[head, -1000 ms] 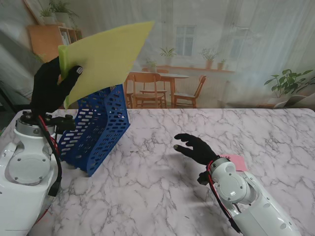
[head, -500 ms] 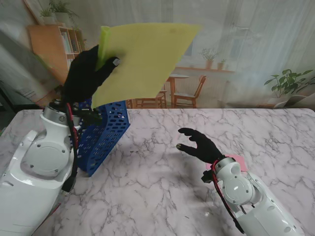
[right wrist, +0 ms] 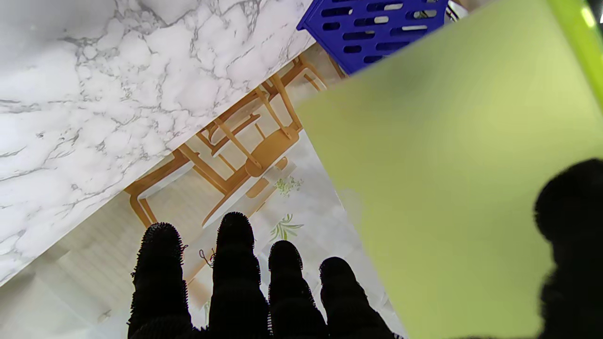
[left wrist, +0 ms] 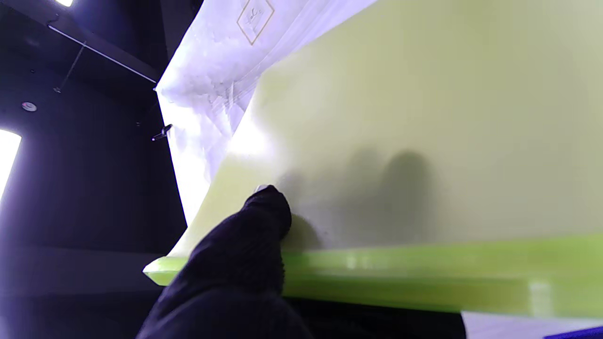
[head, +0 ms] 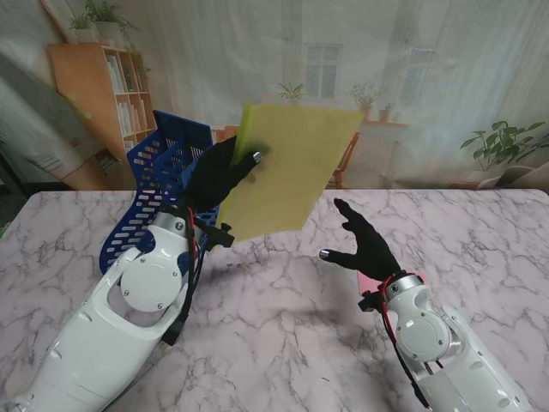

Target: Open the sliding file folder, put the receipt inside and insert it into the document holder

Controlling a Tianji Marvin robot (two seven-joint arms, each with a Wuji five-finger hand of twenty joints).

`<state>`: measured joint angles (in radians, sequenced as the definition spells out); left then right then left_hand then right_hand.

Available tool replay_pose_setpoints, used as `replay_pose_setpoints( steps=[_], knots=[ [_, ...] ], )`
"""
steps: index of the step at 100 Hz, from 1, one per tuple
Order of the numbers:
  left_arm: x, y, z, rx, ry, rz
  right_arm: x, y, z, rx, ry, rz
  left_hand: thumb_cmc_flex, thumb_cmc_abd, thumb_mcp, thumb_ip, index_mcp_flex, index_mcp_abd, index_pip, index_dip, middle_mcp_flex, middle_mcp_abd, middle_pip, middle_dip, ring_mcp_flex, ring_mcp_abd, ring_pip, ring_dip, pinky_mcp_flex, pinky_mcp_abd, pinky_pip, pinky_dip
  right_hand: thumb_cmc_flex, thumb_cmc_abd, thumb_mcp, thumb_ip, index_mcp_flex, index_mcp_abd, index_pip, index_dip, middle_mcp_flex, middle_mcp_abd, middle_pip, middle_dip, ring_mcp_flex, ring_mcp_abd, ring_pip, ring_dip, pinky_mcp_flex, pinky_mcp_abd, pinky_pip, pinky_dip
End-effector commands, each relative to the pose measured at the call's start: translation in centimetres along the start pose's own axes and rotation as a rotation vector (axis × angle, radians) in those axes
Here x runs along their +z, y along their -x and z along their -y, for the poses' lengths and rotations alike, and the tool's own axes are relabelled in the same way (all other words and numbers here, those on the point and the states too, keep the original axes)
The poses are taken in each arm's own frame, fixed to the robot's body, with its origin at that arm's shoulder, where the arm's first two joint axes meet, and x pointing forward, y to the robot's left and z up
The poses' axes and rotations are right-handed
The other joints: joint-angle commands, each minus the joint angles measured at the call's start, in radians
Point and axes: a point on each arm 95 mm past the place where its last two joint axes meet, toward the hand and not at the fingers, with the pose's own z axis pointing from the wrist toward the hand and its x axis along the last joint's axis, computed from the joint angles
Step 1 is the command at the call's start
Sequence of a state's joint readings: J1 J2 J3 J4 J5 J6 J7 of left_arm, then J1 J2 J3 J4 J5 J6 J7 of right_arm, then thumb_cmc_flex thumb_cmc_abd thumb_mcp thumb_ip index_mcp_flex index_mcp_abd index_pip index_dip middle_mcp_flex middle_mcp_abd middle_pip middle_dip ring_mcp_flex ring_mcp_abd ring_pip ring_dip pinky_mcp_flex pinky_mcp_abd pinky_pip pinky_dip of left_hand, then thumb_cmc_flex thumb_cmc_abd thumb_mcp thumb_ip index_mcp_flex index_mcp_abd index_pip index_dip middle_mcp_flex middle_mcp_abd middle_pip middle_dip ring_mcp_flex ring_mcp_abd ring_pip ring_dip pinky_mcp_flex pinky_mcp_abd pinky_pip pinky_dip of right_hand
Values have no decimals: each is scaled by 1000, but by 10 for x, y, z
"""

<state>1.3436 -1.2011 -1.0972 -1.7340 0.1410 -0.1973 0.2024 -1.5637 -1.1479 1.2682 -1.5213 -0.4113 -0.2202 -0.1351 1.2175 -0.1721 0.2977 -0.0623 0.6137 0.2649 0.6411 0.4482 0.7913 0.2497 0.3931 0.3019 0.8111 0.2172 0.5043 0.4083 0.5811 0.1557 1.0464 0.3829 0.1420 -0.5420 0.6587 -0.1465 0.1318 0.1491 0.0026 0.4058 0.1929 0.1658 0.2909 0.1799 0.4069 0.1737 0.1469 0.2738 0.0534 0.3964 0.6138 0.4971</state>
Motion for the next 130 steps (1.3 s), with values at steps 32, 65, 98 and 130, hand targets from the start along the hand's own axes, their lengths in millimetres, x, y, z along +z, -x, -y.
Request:
replay_pose_setpoints(
  steps=[32,65,98,130],
  knots=[
    [-9,27,-37,-148,25,131,1,15,4,46,13,62,73,28,93,-9,4,-52,78,54,26,19,58,47,39,68,62,47,21,-27,97,29,-109,-50,60,-45,-12,50,237,135,-29,12,-62,-30,-46,-26,-66,-29,-15,8,-75,-3],
    [-18,38,-58,-229,48,193,6,15,10,139,-13,71,73,26,95,-9,6,-50,80,57,30,22,61,56,43,72,66,59,20,-22,111,34,-127,-50,68,-52,-1,-10,23,97,-30,-14,-126,-54,-75,-36,-89,-34,-45,17,-152,-4],
    [-22,40,-70,-287,66,226,8,12,14,187,-29,75,73,25,98,-9,7,-46,78,58,31,28,62,61,45,79,68,65,18,-15,118,37,-117,-54,64,-55,94,-74,517,290,-33,-29,-175,-73,-123,-51,-114,-45,-72,-20,-226,38],
    [-29,29,-64,-319,82,200,8,15,11,155,37,88,73,23,101,-10,12,-44,75,60,35,34,61,63,48,82,70,68,20,-12,124,40,-109,-40,55,-47,-46,2,483,81,-30,-18,-124,-52,-99,-37,-101,-39,-43,-7,-225,61]
  ],
)
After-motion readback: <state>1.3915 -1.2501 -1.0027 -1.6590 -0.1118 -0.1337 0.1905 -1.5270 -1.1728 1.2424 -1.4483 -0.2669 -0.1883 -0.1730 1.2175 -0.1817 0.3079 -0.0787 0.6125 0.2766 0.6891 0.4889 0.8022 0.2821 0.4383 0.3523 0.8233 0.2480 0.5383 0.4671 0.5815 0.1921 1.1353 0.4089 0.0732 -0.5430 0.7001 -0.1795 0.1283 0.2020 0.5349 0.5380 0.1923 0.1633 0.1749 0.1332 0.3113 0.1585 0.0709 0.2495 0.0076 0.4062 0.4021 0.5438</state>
